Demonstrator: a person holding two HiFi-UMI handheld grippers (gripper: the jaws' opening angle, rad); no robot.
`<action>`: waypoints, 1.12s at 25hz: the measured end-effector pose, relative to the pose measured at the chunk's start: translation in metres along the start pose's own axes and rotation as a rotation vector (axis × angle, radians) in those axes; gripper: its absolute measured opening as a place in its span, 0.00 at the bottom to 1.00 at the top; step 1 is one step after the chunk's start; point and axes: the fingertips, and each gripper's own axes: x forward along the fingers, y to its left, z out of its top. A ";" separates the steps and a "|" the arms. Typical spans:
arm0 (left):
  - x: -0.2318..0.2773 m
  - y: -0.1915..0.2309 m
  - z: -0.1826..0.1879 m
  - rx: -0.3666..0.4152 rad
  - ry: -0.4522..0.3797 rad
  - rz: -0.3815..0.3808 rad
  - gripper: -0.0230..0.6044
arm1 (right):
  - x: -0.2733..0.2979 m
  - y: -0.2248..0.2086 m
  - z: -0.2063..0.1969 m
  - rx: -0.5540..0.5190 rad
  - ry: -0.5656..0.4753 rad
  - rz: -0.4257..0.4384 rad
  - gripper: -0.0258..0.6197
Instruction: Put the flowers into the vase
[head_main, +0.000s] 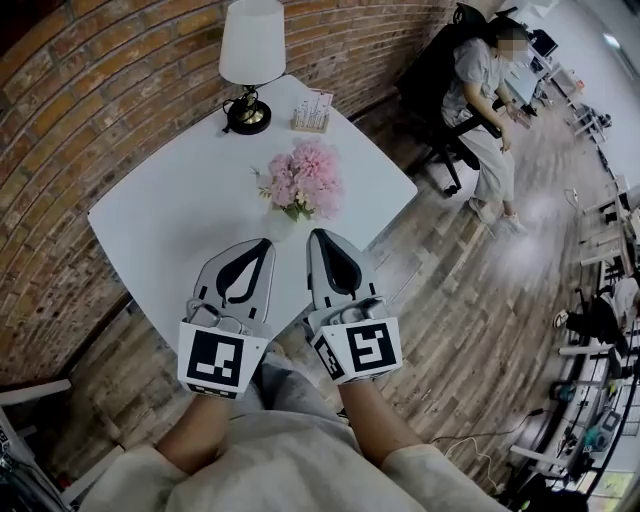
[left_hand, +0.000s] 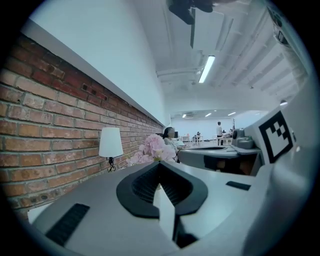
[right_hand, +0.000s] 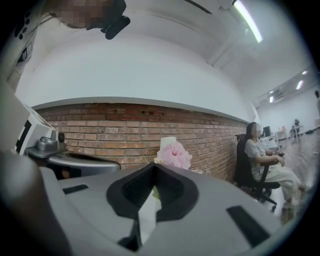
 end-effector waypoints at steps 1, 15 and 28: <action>-0.002 -0.001 0.002 0.000 -0.005 0.000 0.04 | -0.003 0.003 0.004 -0.013 -0.001 0.000 0.05; -0.039 -0.024 0.035 0.015 -0.045 -0.005 0.04 | -0.056 0.028 0.043 -0.058 -0.026 -0.034 0.05; -0.060 -0.048 0.037 -0.014 -0.024 -0.008 0.04 | -0.081 0.042 0.040 -0.057 0.018 -0.025 0.05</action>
